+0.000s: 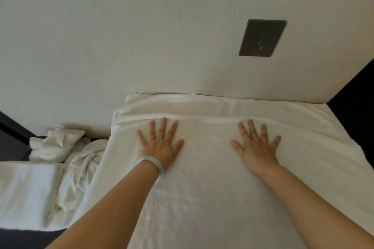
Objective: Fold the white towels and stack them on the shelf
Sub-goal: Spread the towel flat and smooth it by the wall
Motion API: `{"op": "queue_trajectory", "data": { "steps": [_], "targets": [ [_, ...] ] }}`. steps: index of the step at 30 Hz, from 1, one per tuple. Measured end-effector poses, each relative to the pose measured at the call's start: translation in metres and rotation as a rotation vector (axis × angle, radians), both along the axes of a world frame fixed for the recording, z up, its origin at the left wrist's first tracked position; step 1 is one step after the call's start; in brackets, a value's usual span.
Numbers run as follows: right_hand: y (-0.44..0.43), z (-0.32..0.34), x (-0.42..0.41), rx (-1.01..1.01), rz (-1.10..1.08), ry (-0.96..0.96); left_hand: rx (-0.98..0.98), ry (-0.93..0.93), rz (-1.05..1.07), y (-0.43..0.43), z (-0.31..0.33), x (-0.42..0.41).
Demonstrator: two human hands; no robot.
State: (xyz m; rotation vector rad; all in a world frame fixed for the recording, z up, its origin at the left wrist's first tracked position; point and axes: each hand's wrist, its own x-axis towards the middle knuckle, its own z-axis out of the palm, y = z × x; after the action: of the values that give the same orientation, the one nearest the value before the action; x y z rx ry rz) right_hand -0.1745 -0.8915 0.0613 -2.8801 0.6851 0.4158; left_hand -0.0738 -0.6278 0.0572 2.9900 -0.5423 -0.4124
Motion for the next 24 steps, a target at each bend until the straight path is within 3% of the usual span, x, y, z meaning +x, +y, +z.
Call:
{"op": "queue_trajectory", "data": {
  "steps": [4,9,15,19,24],
  "targets": [
    [0.043,0.006,-0.032,0.028,0.012,-0.113,-0.033,-0.006,-0.065,-0.009,0.005,-0.042],
    [0.101,-0.004,-0.118,-0.025,0.045,-0.038,-0.081,-0.098,-0.213,0.018,-0.008,-0.145],
    [0.074,-0.012,-0.077,-0.053,0.002,-0.063,-0.035,-0.113,-0.232,0.015,-0.019,-0.09],
    [0.057,0.001,-0.041,0.041,-0.054,-0.069,0.011,0.016,-0.215,-0.013,0.002,-0.053],
    [0.093,-0.004,-0.11,0.042,-0.02,-0.297,-0.146,-0.096,-0.265,-0.009,-0.006,-0.122]
  ]
}}
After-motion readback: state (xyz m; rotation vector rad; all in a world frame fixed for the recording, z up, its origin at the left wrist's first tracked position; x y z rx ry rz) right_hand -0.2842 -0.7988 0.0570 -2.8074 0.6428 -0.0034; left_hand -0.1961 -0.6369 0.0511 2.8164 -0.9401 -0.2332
